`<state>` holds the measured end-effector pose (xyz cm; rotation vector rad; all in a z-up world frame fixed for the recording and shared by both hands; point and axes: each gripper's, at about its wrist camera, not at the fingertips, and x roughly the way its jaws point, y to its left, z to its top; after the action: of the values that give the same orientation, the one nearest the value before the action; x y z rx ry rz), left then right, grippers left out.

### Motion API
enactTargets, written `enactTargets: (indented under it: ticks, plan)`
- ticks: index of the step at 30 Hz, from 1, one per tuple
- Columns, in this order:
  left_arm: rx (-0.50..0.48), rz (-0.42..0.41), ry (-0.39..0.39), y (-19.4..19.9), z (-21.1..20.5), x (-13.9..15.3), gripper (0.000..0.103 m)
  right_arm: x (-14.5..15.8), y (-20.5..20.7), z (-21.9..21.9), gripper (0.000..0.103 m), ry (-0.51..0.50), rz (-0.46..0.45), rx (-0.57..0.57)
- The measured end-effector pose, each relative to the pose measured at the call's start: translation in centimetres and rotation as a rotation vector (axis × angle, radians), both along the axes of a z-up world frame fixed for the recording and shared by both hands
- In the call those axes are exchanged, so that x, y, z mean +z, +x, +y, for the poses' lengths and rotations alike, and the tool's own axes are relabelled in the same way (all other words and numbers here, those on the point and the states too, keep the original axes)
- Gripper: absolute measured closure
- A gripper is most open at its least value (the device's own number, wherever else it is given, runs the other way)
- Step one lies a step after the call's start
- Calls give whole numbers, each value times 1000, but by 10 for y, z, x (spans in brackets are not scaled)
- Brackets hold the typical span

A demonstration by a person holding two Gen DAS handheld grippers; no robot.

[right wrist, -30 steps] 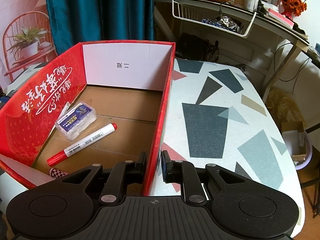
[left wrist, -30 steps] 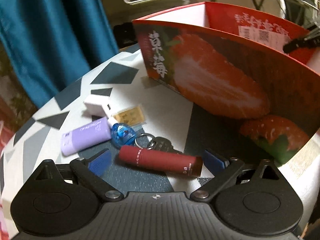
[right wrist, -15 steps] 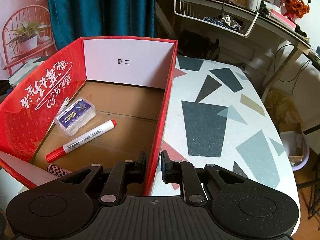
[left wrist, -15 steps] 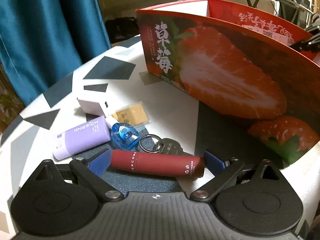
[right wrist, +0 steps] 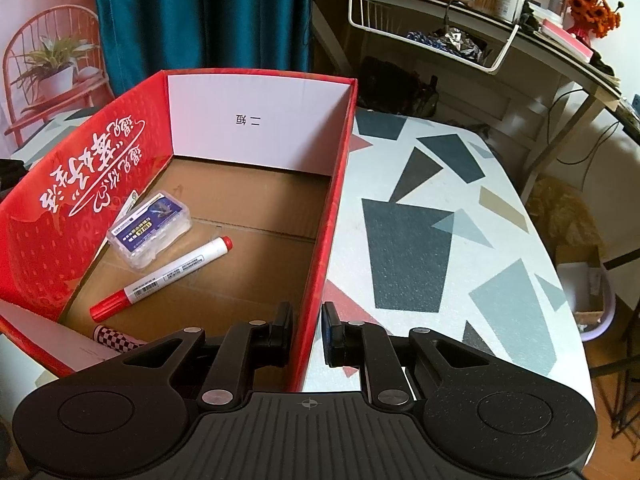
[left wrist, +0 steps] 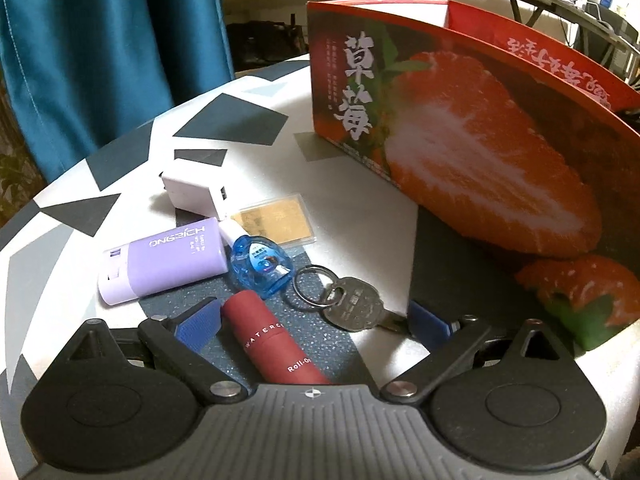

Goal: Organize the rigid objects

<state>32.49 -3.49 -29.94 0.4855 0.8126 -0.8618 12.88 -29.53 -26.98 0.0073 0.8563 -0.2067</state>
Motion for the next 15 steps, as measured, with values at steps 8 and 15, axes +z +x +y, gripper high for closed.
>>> enactTargets:
  ticks: [8,15]
  plan:
    - [128,14,1,-19,22,8,17,0,-1,0,87,7,-10,4]
    - [325,29,-47,-23,37,7,56,-1,-3,-1,87,15,-21,3]
